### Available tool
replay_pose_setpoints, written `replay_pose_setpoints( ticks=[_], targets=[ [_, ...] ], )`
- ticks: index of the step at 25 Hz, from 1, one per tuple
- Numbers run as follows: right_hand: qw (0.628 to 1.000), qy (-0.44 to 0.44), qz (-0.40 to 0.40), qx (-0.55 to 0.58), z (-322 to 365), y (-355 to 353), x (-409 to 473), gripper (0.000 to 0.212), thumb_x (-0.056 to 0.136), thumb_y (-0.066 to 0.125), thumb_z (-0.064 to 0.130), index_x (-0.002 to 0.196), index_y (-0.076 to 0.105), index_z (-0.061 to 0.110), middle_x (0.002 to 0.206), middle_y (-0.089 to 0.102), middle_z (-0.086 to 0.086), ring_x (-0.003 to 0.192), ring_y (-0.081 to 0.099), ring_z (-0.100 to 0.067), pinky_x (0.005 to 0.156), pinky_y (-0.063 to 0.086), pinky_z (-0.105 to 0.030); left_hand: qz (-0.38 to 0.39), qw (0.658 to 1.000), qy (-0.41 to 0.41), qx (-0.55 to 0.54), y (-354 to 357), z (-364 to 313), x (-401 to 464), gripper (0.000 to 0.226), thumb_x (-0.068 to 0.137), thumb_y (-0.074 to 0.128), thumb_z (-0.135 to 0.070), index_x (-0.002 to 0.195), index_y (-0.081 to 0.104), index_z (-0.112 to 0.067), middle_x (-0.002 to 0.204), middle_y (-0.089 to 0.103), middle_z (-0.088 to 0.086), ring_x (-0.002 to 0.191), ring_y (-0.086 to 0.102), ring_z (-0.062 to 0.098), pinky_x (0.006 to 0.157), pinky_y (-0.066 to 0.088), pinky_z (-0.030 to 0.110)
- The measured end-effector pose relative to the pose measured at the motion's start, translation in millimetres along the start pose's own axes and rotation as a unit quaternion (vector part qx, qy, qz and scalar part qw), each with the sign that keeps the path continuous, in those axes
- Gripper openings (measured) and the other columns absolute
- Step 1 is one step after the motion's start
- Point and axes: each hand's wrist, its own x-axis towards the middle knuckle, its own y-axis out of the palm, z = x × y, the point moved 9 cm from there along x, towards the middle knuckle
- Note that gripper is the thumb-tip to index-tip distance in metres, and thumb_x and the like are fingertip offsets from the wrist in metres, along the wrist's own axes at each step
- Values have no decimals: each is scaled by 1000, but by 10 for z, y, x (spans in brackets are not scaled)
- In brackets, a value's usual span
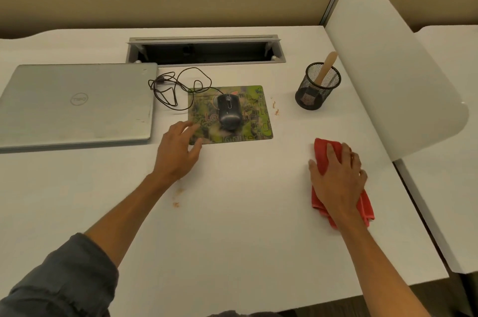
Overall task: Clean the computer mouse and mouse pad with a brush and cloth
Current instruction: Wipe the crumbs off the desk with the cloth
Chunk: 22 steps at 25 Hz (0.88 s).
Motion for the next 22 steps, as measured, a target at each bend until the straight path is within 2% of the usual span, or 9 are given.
replay_pose_setpoints(
  ticks=[3,7,11,14,18,22],
  targets=[
    [999,9,33,8,-80,143,-75,55,98,45,39,148,34,17,157,25,-15,136,32,-40,103,35,-58,-9,999,35,30,-88,58,-136,37,95,52,-28,128,56,-11,135,52,10,127,43,27,99,43,45],
    [997,-36,-10,64,173,-17,119,41,100,45,19,140,47,12,147,43,-16,121,47,-40,93,46,-52,5,998,27,64,-183,272,-287,48,97,37,-34,136,49,-10,146,44,10,138,35,27,110,35,47],
    [986,-145,-1,87,929,-177,644,39,103,39,23,141,45,15,140,50,-12,114,54,-35,91,48,-46,67,990,73,104,-76,329,-343,55,98,25,-39,149,30,-19,156,28,3,145,21,23,115,21,45],
    [975,-209,50,60,1556,-91,1159,39,103,37,23,141,45,16,137,51,-13,118,53,-36,97,46,-45,115,977,110,139,75,306,-292,56,98,16,-44,151,22,-28,158,21,-4,146,15,19,116,14,44],
    [966,-227,121,-29,1943,193,1589,37,100,39,15,135,50,14,129,53,-16,116,51,-37,97,43,-45,123,974,111,155,149,400,-237,53,99,15,-47,150,17,-36,159,18,-10,147,11,15,117,13,43],
    [963,-220,147,-42,1806,263,1622,38,97,47,16,134,55,20,126,57,-14,112,54,-37,92,45,-45,116,975,112,153,157,406,-244,53,99,15,-46,150,19,-34,158,20,-9,146,12,15,116,13,42]
  ],
)
